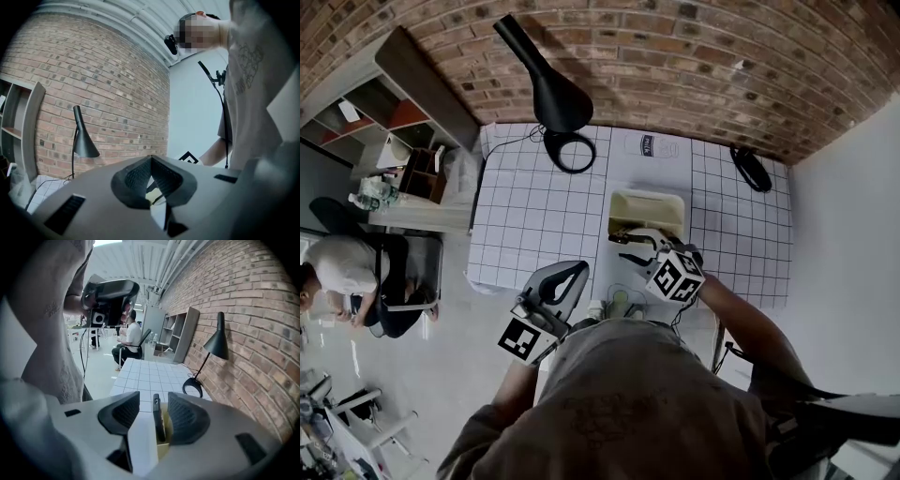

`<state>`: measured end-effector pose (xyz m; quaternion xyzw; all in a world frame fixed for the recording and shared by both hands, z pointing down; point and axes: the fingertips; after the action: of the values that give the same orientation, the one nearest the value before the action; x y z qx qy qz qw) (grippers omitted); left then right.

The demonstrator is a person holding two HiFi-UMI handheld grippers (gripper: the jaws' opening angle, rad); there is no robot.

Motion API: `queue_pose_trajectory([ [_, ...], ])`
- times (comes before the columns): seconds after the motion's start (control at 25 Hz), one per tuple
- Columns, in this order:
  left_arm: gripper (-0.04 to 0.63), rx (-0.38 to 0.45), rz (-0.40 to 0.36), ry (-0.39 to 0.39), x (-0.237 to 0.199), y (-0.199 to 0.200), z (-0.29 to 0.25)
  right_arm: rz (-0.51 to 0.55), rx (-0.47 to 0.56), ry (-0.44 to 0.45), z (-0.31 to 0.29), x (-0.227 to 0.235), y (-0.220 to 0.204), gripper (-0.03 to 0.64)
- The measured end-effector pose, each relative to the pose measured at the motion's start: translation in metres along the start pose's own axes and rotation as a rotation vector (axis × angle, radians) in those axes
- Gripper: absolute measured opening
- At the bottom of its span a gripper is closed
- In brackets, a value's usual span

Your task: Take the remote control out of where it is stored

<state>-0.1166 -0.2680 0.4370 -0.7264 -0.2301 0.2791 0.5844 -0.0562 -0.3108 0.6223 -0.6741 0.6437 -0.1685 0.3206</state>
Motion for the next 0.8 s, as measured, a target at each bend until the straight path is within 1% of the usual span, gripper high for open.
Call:
queue_pose_trajectory([
  [0.12, 0.005, -0.004, 0.006, 0.011, -0.003, -0.004, 0.004, 0.002, -0.034, 0.018, -0.017, -0.003, -0.009, 0.173],
  [0.32, 0.005, -0.013, 0.017, 0.024, -0.007, -0.008, 0.009, -0.01, -0.088, 0.02, -0.042, 0.003, -0.024, 0.174],
  [0.52, 0.005, -0.03, 0.02, 0.029, -0.009, -0.017, 0.012, -0.025, -0.104, 0.046, -0.061, 0.006, -0.029, 0.173],
  [0.8, 0.005, -0.038, 0.042, 0.045, -0.012, -0.024, 0.018, -0.03, -0.143, 0.023, -0.072, 0.011, -0.037, 0.172],
])
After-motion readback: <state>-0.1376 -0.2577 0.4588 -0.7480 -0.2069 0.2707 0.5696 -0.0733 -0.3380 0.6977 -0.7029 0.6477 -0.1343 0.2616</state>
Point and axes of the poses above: the fingertips, and each gripper's own axes: z backward along the fingers, x to its right, y out of its top, and after that the axes turned 9 degrees about -x, right-handed
